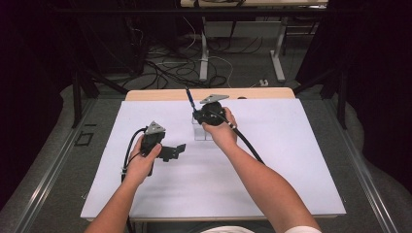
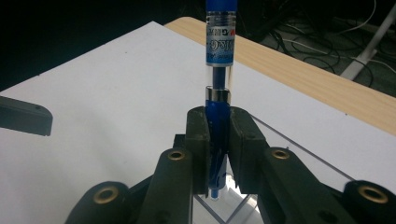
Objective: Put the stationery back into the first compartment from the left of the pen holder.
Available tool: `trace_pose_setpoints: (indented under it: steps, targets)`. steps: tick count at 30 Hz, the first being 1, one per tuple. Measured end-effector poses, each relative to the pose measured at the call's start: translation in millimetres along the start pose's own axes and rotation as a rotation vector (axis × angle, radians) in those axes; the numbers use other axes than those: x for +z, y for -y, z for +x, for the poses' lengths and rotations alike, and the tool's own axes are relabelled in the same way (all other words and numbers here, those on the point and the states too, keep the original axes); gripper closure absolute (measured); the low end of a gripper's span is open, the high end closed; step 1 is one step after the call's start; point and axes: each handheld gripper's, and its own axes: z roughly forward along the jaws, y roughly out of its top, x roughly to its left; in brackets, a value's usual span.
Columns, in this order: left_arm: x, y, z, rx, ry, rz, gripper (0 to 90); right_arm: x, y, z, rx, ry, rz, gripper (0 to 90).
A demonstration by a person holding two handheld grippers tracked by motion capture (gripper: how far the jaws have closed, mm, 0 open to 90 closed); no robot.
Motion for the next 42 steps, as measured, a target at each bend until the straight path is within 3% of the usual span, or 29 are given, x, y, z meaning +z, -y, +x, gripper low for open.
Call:
trace_pose_setpoints:
  steps: [9, 14, 21, 25, 29, 32, 38, 42]
  targets:
    - [0.6, 0.2, -0.4, 0.005, -0.002, 0.008, 0.2, 0.7, 1.6, -3.2, 0.049, 0.005, 0.010, 77.6]
    - [0.6, 0.6, 0.1, 0.004, 0.001, 0.003, 0.3, -2.2, 0.5, -4.6, 0.073, -0.003, -0.010, 65.3]
    - [-0.1, 1.0, 1.1, -0.003, -0.004, 0.003, 0.2, -15.4, -1.0, -9.2, 0.062, 0.019, -0.015, 45.3]
    - [-1.1, 1.0, 2.5, 0.003, -0.008, 0.009, 0.3, -26.8, 0.1, -11.5, 0.074, 0.015, -0.034, 40.7]
    - [-0.9, 1.3, 2.6, -0.007, -0.011, 0.001, 0.3, -36.0, 2.2, -12.2, 0.088, 0.032, 0.022, 24.1]
    - [-1.2, 1.5, 3.0, -0.009, -0.010, 0.000, 0.3, -43.2, 4.4, -12.2, 0.062, 0.075, 0.061, 16.2]
    - [-1.9, 1.8, 3.7, -0.014, -0.011, -0.003, 0.3, -63.4, 10.1, -15.6, 0.025, 0.118, 0.055, 13.4]
    - [-2.6, 1.8, 4.1, -0.015, -0.018, -0.005, 0.3, -79.7, 12.6, -19.5, 0.025, 0.113, 0.046, 3.3]
